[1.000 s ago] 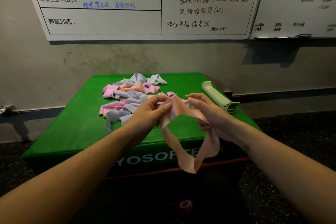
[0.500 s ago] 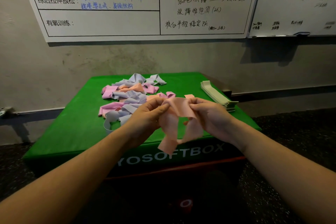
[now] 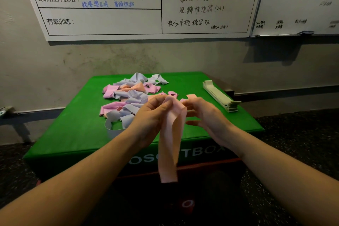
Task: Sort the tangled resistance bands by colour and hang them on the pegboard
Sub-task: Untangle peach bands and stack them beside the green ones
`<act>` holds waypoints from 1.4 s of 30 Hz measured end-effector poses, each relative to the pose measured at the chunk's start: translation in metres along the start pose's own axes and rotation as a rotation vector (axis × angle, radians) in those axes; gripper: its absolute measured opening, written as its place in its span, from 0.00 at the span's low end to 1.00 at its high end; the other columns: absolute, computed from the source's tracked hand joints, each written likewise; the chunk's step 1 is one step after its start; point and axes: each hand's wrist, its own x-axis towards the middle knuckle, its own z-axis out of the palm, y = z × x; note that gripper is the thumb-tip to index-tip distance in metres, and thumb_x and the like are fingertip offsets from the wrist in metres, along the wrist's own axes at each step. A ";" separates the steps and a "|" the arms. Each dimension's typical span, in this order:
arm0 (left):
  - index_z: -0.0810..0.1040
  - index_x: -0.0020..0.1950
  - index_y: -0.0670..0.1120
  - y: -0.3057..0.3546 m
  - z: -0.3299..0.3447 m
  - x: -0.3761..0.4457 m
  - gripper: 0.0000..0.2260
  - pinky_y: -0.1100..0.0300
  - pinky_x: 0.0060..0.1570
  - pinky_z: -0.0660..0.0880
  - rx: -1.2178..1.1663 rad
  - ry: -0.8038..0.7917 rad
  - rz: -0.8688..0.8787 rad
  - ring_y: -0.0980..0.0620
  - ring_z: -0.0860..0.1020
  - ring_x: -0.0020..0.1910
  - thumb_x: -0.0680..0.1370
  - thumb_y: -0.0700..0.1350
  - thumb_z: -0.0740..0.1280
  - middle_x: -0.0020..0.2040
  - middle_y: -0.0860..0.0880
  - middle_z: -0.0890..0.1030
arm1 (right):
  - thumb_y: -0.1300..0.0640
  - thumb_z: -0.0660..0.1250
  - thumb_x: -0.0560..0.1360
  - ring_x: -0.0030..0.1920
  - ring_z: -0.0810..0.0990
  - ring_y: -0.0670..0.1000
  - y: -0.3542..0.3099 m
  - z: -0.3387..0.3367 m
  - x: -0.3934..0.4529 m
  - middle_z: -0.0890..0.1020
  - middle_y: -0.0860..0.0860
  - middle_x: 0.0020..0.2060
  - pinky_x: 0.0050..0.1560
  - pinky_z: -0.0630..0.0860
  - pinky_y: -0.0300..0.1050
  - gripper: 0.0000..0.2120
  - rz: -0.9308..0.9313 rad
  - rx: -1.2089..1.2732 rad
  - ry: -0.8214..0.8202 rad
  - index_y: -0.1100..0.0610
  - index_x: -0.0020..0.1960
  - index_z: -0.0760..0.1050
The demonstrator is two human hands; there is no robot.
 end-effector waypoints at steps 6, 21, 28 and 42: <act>0.80 0.51 0.43 -0.004 -0.002 0.001 0.09 0.56 0.53 0.75 -0.023 0.037 0.041 0.50 0.80 0.47 0.72 0.41 0.68 0.45 0.45 0.84 | 0.50 0.71 0.76 0.40 0.80 0.44 -0.007 0.005 0.004 0.82 0.46 0.37 0.45 0.75 0.46 0.06 -0.104 -0.166 0.117 0.50 0.42 0.81; 0.81 0.50 0.48 -0.018 -0.007 0.002 0.04 0.48 0.50 0.75 0.225 0.132 0.038 0.44 0.79 0.50 0.76 0.43 0.71 0.48 0.45 0.84 | 0.55 0.71 0.76 0.43 0.82 0.47 -0.005 -0.001 0.007 0.84 0.51 0.42 0.42 0.79 0.43 0.05 -0.076 -0.077 0.179 0.55 0.51 0.82; 0.82 0.46 0.51 -0.023 -0.008 0.001 0.05 0.43 0.56 0.75 0.211 0.169 0.059 0.39 0.80 0.54 0.72 0.44 0.74 0.50 0.41 0.83 | 0.61 0.70 0.77 0.42 0.81 0.39 -0.005 0.000 0.005 0.85 0.53 0.48 0.41 0.78 0.34 0.07 -0.152 -0.148 0.163 0.61 0.53 0.83; 0.78 0.60 0.47 -0.038 -0.001 0.008 0.18 0.50 0.54 0.79 0.220 0.188 0.078 0.45 0.82 0.55 0.72 0.46 0.76 0.53 0.43 0.84 | 0.63 0.72 0.75 0.46 0.82 0.45 0.005 -0.008 0.006 0.85 0.59 0.49 0.48 0.80 0.40 0.09 -0.195 -0.184 0.103 0.63 0.55 0.81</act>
